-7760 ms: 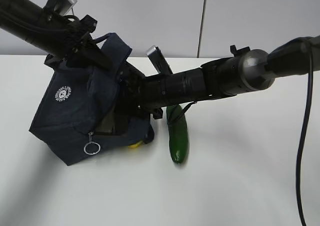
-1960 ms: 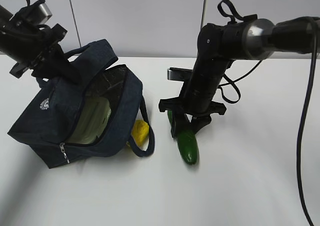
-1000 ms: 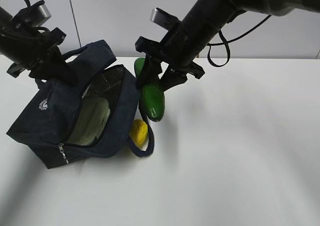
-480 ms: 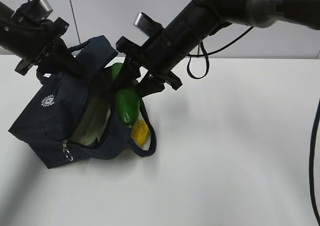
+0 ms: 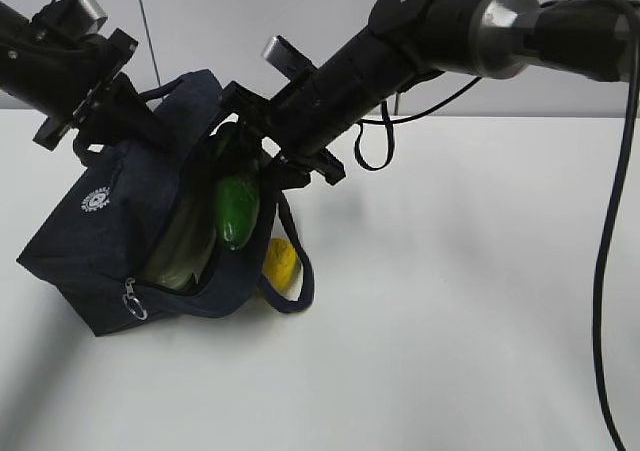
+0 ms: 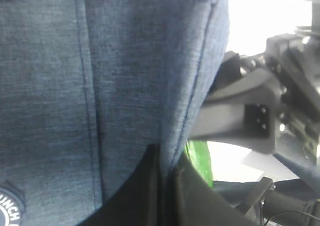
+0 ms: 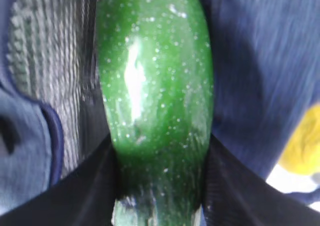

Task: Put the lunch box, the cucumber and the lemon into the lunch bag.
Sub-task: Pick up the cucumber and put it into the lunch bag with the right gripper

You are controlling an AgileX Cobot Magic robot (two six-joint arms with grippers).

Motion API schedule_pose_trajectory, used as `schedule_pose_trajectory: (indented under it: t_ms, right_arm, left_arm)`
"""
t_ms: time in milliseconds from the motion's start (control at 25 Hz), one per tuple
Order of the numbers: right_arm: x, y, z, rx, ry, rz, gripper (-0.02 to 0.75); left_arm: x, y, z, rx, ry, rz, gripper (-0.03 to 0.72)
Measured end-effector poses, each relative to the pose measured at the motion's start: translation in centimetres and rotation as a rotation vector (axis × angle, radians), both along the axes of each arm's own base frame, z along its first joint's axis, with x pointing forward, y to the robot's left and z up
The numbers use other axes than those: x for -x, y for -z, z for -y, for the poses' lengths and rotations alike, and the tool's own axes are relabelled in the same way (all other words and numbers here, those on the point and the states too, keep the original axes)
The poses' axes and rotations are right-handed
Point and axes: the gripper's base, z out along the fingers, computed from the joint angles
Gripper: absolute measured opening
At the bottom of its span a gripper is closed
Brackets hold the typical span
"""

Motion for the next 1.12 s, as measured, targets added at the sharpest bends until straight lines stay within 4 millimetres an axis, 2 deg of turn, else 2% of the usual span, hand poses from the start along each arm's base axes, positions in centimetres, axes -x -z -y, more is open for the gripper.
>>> schedule_pose_trajectory:
  t_ms: [320, 560, 640, 840, 1120]
  right_arm:
    - [-0.78, -0.13, -0.05, -0.015, 0.067, 0.053, 0.382]
    - [-0.90, -0.17, -0.05, -0.018, 0.079, 0.061, 0.556]
    - [-0.91, -0.18, -0.06, -0.020, 0.080, 0.061, 0.582]
    - [-0.86, -0.21, -0.10, -0.025, 0.077, 0.056, 0.573]
    - [-0.17, -0.14, 0.60, -0.019, -0.030, 0.013, 0.536]
  left_arm:
    - [-0.04, -0.12, 0.11, 0.018, -0.005, 0.001, -0.013]
    - [-0.05, -0.15, 0.13, 0.022, -0.005, 0.002, -0.013]
    - [-0.05, -0.15, 0.13, 0.022, -0.005, 0.002, -0.013]
    - [-0.05, -0.16, 0.14, 0.024, -0.006, 0.002, -0.013]
    - [-0.14, -0.16, -0.35, 0.024, -0.014, 0.005, -0.013]
